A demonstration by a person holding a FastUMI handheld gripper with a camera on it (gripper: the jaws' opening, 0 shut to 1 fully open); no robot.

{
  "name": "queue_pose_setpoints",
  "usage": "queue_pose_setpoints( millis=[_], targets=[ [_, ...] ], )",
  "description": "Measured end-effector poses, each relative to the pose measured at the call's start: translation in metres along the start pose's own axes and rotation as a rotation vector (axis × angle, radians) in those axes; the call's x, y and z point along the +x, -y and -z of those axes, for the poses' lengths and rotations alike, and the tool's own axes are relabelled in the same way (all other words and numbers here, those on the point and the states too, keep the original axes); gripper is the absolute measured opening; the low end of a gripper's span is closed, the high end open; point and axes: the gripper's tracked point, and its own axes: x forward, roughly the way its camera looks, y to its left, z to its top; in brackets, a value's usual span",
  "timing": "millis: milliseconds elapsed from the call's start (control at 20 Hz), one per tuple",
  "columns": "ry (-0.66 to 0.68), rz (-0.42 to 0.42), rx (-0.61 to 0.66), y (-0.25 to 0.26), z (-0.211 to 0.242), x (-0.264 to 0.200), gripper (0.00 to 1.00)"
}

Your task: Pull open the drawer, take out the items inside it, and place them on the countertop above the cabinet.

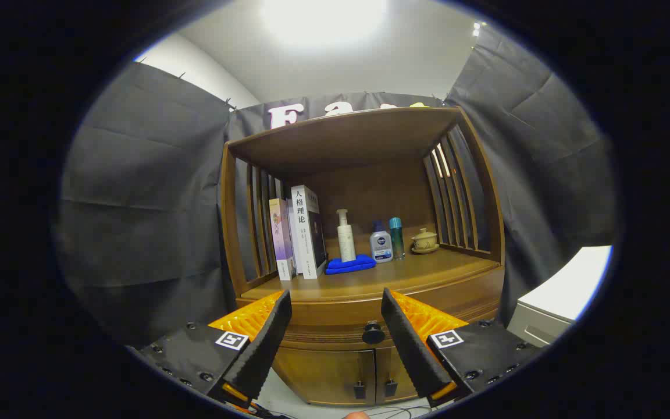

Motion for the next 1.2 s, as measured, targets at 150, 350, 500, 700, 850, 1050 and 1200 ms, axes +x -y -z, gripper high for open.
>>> queue_pose_setpoints(
  millis=[150, 350, 500, 700, 850, 1050, 1200],
  targets=[
    [-0.002, -0.018, -0.001, -0.008, 0.001, -0.002, 0.98],
    [-0.001, -0.016, -0.012, -0.006, 0.002, -0.001, 0.98],
    [-0.012, -0.012, -0.006, -0.004, 0.005, 0.000, 0.98],
    [-0.011, -0.009, 0.001, -0.001, 0.005, 0.002, 0.98],
    [-0.013, -0.013, -0.010, -0.002, 0.008, 0.004, 0.98],
    [-0.018, -0.008, -0.023, 0.000, 0.013, 0.006, 0.98],
    [-0.030, -0.005, -0.029, 0.001, 0.019, 0.010, 0.98]
  ],
)
